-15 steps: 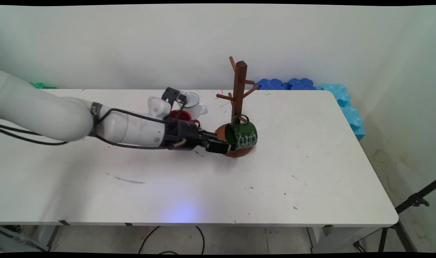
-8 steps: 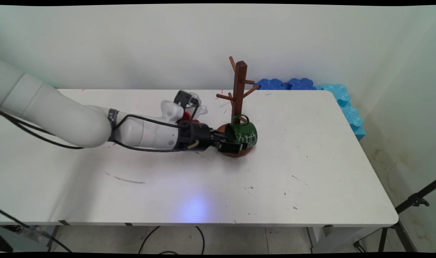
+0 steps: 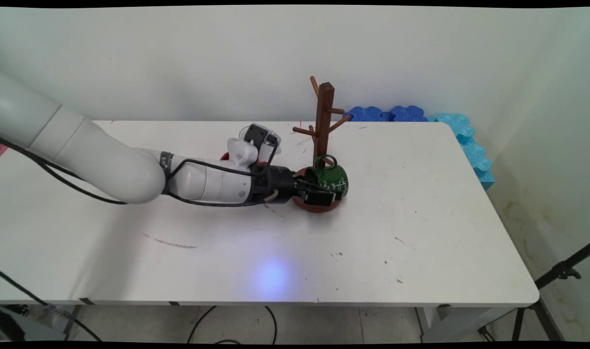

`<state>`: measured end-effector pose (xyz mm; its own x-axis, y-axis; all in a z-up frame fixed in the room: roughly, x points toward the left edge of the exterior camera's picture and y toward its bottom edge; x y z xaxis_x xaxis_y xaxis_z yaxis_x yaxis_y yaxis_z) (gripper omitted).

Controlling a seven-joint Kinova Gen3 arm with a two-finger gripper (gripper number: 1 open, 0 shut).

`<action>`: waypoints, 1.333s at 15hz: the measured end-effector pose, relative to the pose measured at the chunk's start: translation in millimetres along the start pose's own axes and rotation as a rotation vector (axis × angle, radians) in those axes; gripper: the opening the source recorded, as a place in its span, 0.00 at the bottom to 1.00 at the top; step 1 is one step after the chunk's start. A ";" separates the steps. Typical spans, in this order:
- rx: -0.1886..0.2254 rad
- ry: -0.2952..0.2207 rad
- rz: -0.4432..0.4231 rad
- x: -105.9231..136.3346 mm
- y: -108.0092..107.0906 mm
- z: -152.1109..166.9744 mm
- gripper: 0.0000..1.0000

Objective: Pick up the green mug from the rack, then place the picked object on the table

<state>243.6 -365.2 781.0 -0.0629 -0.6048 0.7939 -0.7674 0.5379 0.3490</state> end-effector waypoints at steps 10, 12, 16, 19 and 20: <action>-0.015 0.028 0.017 1.3 -0.9 8.9 0.00; -0.019 0.032 0.018 2.3 0.1 8.3 0.00; -0.036 0.039 0.018 6.0 8.8 1.6 0.00; -0.056 0.040 0.018 8.4 18.7 -7.6 0.00; -0.063 0.040 0.017 9.1 22.5 -11.8 0.00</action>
<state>233.3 -351.6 801.9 -0.0494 -0.5718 0.8189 -0.7247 0.5847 0.3646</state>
